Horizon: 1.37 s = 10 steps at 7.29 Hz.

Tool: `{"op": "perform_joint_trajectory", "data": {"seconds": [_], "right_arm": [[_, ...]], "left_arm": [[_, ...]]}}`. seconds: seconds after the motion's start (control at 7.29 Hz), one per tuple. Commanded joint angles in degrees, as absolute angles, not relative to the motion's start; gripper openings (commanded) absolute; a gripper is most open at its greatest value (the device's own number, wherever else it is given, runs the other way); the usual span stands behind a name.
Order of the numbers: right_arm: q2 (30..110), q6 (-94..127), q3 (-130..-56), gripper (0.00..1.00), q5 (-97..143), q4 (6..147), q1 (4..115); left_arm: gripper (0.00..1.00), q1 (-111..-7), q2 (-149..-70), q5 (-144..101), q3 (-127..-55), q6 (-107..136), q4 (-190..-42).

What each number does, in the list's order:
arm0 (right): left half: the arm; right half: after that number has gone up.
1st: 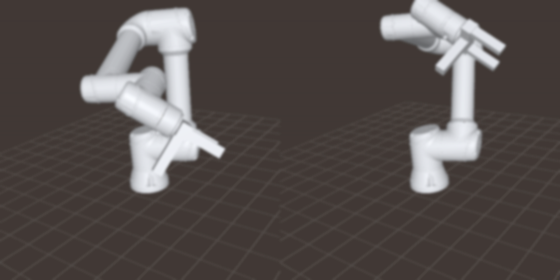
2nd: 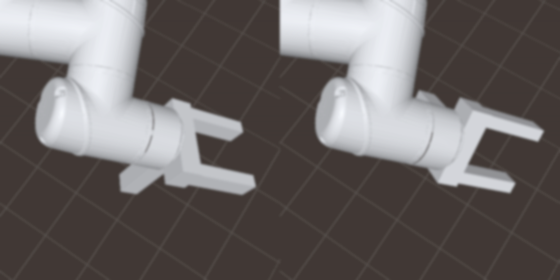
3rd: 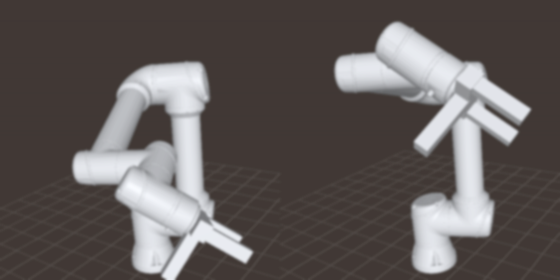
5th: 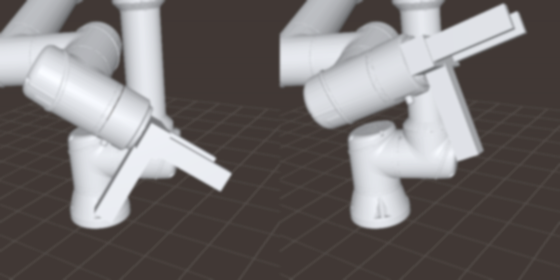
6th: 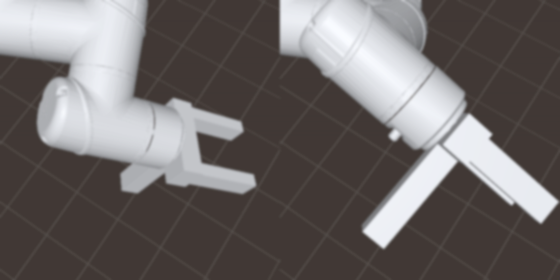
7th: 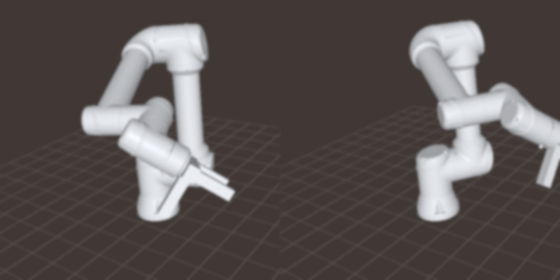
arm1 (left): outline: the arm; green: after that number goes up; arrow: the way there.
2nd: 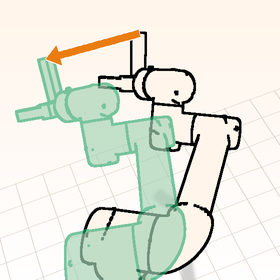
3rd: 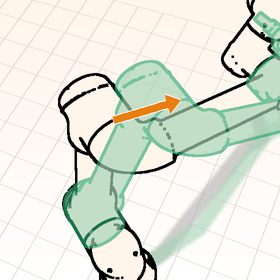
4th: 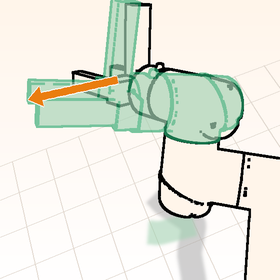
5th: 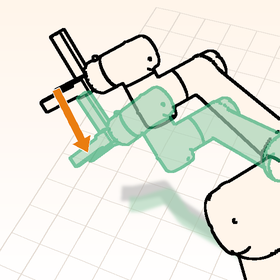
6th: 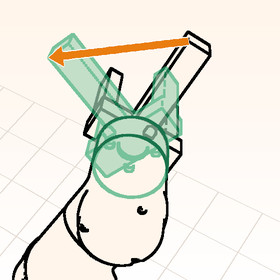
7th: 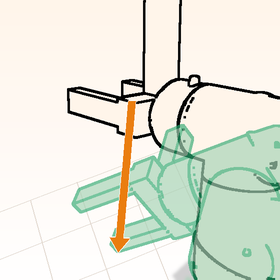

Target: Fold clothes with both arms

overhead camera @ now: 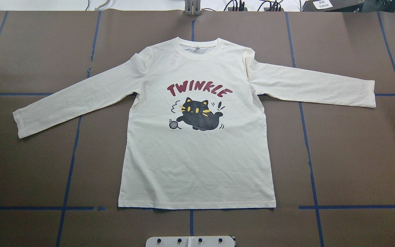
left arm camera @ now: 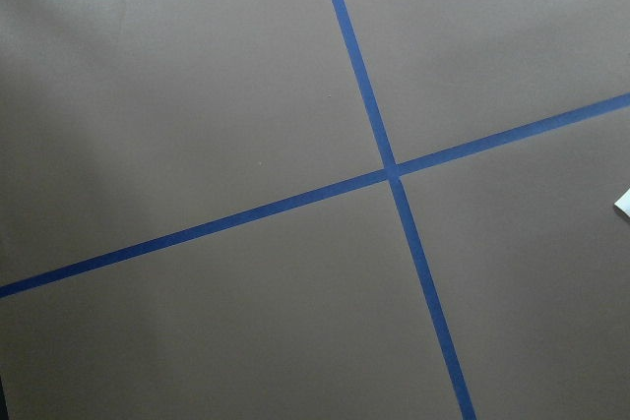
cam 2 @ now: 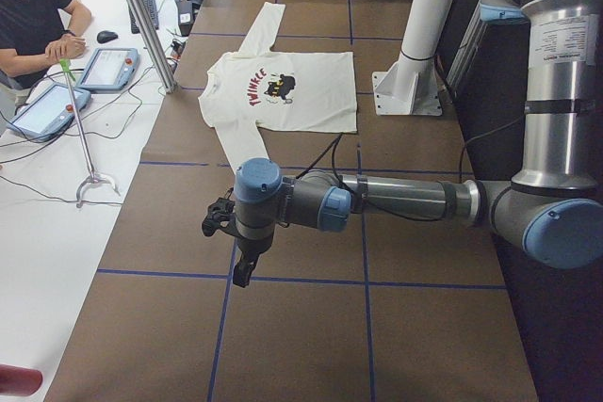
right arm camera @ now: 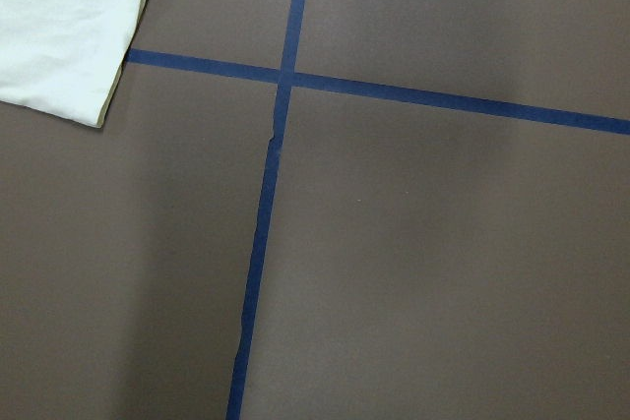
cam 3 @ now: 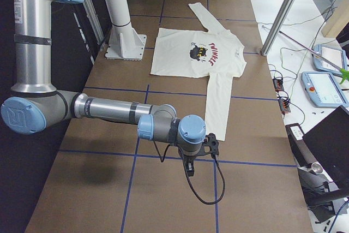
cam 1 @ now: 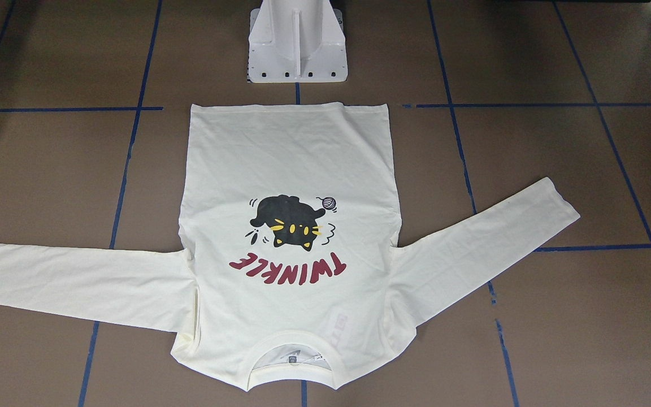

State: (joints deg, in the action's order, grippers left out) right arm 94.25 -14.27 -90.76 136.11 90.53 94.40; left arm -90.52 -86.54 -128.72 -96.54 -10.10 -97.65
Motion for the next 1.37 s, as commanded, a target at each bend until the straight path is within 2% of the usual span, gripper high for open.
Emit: {"op": "perform_joint_trajectory", "data": {"seconds": [0.0, 0.27, 0.55, 0.82, 1.1, 1.23], "right_arm": [[94.2, -14.2, -90.9, 1.00, 136.2, 89.0, 94.4], [92.3, -14.2, -91.4, 1.00, 136.0, 88.8, 94.2], [90.1, -10.1, -92.0, 1.00, 137.5, 87.9, 93.1], [90.9, -3.0, -90.8, 1.00, 137.5, 74.5, 84.8], [86.6, 6.9, -84.6, 1.00, 137.3, 66.6, 77.3], [83.2, 7.0, -78.4, 1.00, 136.7, 63.4, 76.5]], "left_arm": [[0.99, -90.5, -86.6, -128.9, -96.9, -9.9, -97.7], [1.00, -90.4, -86.7, -129.4, -97.6, -10.2, -98.5], [1.00, -90.1, -90.6, -129.4, -97.9, -9.9, -99.1], [1.00, -90.1, -90.7, -129.5, -98.2, -9.8, -101.5], [1.00, -90.0, -90.7, -129.3, -97.1, -10.0, -105.1], [1.00, -90.0, -90.5, -129.4, -97.6, -10.1, -105.3]]}}
